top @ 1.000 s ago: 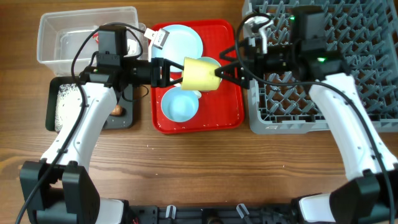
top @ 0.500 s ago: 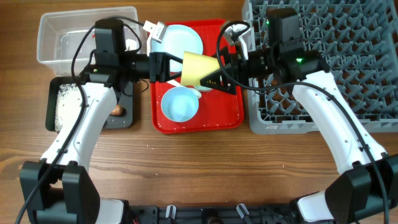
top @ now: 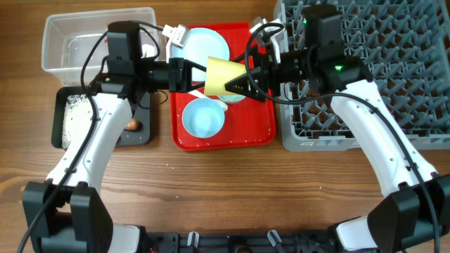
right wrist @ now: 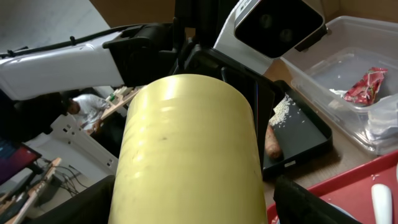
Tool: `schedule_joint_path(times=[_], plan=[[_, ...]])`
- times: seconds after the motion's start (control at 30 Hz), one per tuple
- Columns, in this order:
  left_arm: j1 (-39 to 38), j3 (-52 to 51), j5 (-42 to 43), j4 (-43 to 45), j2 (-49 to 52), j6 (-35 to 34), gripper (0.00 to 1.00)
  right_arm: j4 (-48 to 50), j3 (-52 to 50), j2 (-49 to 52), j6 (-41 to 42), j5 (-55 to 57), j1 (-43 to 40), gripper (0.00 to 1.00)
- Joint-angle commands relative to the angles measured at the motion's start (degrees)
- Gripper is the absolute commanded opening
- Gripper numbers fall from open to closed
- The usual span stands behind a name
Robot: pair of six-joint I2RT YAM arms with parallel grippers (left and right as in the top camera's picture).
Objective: Sort waste into correct bins and load items into the dishwasher rack
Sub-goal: 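Lift the yellow cup and pass it to the right gripper, then carry the yellow cup into the rack with right gripper and release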
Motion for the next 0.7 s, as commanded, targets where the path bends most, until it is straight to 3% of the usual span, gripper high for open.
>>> schedule_joint_path(times=[0.0, 0.13, 0.37, 0.67], plan=[[0.24, 0.81, 1.99, 0.0, -0.7, -0.37, 0.04, 0.07, -0.52, 0.81, 1.18, 0.55, 0.22, 0.77], [0.24, 0.81, 1.99, 0.02, -0.7, -0.37, 0.04, -0.28, -0.52, 0.81, 1.27, 0.55, 0.22, 0.64], [0.31, 0.81, 1.97, 0.0, -0.7, -0.39, 0.05, -0.26, -0.52, 0.81, 1.29, 0.74, 0.15, 0.55], [0.31, 0.81, 1.97, 0.02, -0.7, -0.39, 0.29, -0.44, -0.52, 0.81, 3.56, 0.76, -5.86, 0.54]])
